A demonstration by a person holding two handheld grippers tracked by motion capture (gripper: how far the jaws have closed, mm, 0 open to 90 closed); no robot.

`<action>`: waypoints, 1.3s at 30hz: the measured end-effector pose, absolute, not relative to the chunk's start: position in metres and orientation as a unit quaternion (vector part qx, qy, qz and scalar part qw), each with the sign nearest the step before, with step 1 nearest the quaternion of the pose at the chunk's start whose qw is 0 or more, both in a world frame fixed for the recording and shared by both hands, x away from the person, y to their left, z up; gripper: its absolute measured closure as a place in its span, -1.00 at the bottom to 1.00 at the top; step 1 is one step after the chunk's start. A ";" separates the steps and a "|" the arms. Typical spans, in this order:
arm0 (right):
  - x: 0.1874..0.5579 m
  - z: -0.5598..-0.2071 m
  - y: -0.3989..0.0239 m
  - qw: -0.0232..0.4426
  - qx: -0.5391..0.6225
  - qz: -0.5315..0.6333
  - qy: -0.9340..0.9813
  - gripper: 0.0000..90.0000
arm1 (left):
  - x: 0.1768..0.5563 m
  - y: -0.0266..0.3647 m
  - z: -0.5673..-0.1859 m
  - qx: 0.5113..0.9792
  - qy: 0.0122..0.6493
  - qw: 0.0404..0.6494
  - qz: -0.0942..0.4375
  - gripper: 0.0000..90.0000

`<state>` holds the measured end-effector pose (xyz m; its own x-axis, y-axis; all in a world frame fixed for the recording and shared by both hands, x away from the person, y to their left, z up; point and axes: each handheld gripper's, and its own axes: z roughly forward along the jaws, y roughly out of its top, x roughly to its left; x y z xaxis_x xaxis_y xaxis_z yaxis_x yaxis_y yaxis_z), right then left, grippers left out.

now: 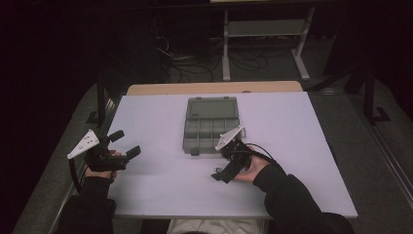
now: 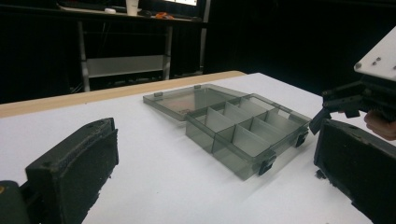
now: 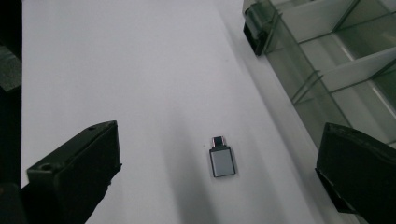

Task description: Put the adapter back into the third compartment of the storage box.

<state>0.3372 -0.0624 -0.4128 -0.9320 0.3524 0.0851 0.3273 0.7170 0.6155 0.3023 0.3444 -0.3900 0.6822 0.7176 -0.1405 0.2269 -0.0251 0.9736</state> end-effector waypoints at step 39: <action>0.347 -0.434 -0.061 0.002 0.154 0.283 0.947 -0.28 | 0.302 0.344 -0.390 0.689 0.351 0.604 0.195 -1.00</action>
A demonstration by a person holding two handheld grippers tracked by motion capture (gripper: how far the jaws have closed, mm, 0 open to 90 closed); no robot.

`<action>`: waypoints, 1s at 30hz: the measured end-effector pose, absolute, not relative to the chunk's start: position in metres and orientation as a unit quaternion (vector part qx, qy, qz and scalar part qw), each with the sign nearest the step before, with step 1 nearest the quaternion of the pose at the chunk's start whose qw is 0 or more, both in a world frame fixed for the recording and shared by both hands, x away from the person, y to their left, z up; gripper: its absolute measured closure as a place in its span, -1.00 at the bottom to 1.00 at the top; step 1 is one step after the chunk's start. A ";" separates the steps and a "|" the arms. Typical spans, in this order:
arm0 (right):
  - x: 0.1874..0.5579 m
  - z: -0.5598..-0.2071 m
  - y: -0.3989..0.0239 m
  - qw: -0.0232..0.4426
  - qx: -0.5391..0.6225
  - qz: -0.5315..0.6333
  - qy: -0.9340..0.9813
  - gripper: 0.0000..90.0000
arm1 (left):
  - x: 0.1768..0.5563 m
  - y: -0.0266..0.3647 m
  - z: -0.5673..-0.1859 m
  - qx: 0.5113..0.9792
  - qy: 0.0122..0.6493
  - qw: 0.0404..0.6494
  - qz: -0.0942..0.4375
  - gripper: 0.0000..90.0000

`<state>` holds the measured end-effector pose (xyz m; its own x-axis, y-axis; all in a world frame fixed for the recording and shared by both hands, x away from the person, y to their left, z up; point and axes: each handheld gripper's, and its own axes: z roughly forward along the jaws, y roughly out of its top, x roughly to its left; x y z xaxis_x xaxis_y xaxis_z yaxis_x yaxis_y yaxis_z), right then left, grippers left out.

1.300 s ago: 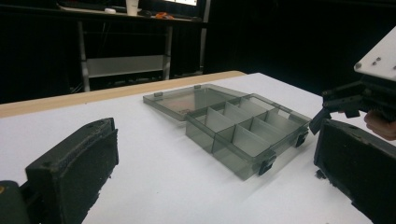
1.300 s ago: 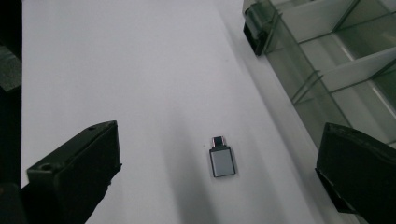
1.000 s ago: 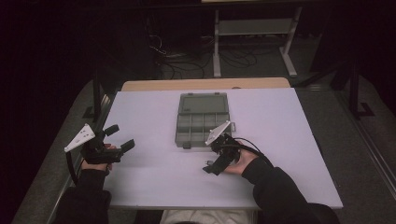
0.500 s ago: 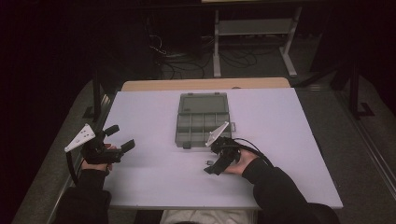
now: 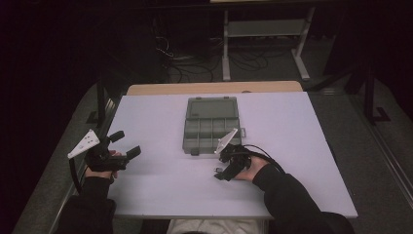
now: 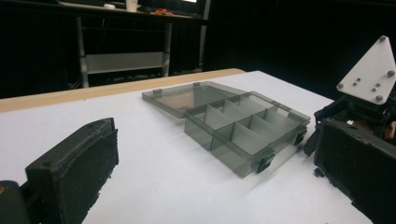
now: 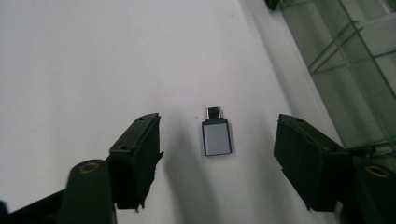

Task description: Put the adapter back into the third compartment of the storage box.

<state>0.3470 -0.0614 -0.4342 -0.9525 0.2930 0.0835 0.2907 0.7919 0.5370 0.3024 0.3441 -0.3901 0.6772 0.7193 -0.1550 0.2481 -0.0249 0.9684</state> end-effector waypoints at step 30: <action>0.345 -0.435 -0.058 0.033 0.148 0.280 0.948 0.56 | 0.301 0.344 -0.390 0.688 0.340 0.609 0.200 -1.00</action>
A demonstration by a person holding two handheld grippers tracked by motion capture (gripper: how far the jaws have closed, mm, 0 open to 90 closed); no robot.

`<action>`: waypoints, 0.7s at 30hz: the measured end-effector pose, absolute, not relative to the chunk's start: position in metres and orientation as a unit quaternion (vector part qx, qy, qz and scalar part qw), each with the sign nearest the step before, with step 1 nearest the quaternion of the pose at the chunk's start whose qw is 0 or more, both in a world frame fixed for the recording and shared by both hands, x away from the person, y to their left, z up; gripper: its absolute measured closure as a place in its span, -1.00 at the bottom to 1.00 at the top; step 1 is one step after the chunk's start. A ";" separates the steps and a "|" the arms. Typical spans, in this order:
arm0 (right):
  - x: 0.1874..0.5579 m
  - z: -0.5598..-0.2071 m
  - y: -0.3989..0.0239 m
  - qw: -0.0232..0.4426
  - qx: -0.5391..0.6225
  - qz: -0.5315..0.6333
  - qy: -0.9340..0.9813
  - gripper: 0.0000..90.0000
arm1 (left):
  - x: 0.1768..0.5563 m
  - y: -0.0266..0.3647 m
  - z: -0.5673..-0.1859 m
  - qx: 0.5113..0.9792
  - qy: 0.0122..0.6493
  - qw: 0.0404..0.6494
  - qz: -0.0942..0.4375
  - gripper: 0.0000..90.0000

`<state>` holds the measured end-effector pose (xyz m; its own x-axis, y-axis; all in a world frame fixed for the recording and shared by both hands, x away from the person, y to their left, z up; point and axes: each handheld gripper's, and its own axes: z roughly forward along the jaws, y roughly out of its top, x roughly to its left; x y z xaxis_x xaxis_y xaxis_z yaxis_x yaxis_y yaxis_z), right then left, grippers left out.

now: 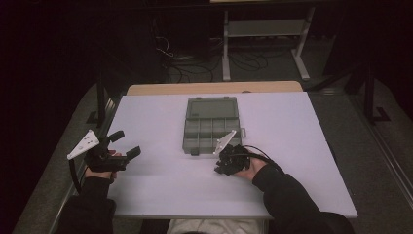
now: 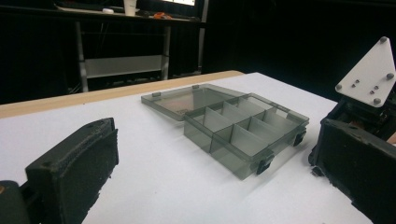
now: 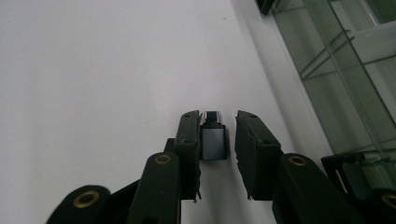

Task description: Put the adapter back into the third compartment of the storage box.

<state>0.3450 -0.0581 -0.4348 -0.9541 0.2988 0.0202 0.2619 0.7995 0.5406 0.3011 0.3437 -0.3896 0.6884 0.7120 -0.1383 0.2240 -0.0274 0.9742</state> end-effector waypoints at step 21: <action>0.343 -0.430 -0.055 0.041 0.140 0.285 0.947 0.66 | 0.301 0.344 -0.390 0.688 0.340 0.610 0.199 -1.00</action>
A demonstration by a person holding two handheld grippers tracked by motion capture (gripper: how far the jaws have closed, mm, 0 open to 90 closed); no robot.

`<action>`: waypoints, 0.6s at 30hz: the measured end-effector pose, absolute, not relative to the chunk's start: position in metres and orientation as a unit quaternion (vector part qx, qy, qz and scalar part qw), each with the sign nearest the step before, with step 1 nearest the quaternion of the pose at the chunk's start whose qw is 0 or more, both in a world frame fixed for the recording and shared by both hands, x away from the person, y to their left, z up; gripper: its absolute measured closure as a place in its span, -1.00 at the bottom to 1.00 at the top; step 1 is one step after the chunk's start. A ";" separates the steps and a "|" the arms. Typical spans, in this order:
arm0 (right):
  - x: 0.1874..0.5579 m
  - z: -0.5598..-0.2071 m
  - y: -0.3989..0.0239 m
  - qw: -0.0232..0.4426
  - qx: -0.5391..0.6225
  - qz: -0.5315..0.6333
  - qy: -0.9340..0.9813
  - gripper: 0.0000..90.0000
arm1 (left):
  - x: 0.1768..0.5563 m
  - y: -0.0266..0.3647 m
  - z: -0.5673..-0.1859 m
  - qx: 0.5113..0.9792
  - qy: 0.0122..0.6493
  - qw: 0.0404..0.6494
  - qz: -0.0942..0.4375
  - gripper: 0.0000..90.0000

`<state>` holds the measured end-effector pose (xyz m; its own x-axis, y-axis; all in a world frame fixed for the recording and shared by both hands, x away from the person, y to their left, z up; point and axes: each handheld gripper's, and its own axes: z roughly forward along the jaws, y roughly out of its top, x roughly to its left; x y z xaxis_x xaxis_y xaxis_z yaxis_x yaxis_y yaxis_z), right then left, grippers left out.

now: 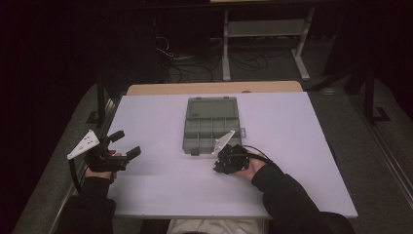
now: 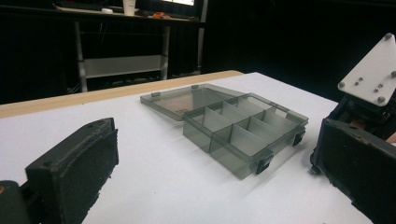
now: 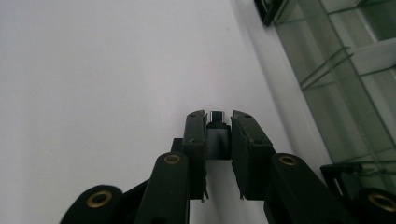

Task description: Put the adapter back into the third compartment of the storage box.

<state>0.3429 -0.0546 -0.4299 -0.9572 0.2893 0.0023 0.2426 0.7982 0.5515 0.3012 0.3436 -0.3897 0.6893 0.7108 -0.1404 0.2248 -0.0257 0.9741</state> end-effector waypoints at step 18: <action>0.350 -0.401 -0.062 0.031 0.156 0.342 0.926 0.66 | 0.301 0.344 -0.390 0.688 0.341 0.609 0.199 -1.00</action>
<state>0.3496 -0.0615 -0.4012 -0.9492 0.3108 0.0487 0.2680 0.7178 0.6426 0.3012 0.3435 -0.3898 0.6883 0.7116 -0.1410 0.2260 -0.0257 0.9738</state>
